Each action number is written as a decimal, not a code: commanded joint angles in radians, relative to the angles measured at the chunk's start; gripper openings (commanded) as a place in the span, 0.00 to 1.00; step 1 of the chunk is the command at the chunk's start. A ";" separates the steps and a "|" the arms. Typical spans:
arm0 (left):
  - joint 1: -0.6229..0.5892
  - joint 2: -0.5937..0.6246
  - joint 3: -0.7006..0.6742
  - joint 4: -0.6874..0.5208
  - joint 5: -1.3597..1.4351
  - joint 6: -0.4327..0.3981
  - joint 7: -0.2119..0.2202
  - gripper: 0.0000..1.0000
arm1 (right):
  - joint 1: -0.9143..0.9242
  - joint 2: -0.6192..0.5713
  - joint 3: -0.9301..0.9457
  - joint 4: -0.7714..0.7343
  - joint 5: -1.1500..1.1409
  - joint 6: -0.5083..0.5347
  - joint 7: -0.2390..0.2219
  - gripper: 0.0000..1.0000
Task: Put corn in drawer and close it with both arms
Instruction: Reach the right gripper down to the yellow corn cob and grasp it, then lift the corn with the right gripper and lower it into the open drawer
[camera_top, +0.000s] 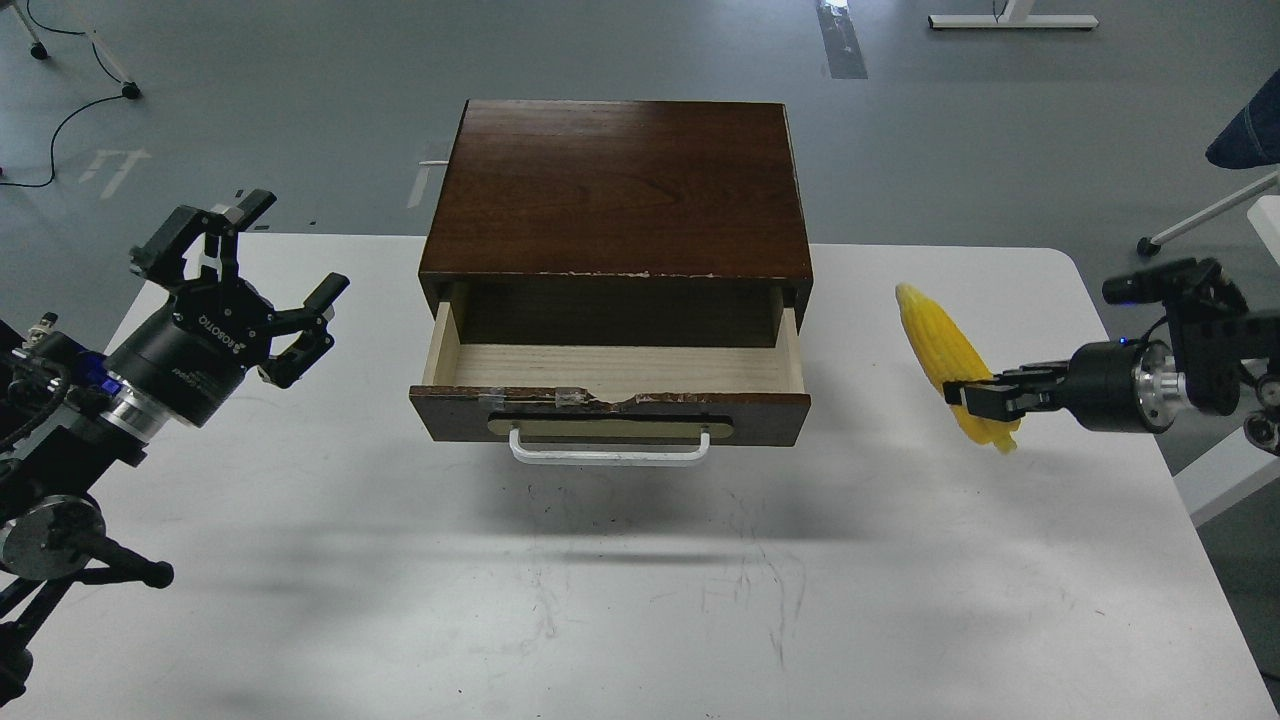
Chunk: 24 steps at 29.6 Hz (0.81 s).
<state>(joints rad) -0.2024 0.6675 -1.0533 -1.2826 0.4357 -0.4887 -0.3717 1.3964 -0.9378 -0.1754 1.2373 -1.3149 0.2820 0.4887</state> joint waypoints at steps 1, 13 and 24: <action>0.000 0.004 -0.001 -0.001 0.000 0.000 0.000 1.00 | 0.163 0.040 -0.007 0.028 0.051 0.071 0.000 0.13; 0.000 0.006 -0.004 -0.001 0.000 0.000 0.000 1.00 | 0.380 0.333 -0.187 0.047 0.045 0.111 0.000 0.13; 0.000 0.006 -0.004 -0.001 0.000 0.000 -0.001 1.00 | 0.432 0.523 -0.323 0.031 -0.108 0.050 0.000 0.13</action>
<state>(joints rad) -0.2024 0.6734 -1.0585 -1.2836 0.4357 -0.4887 -0.3727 1.8271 -0.4605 -0.4518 1.2736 -1.3485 0.3772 0.4890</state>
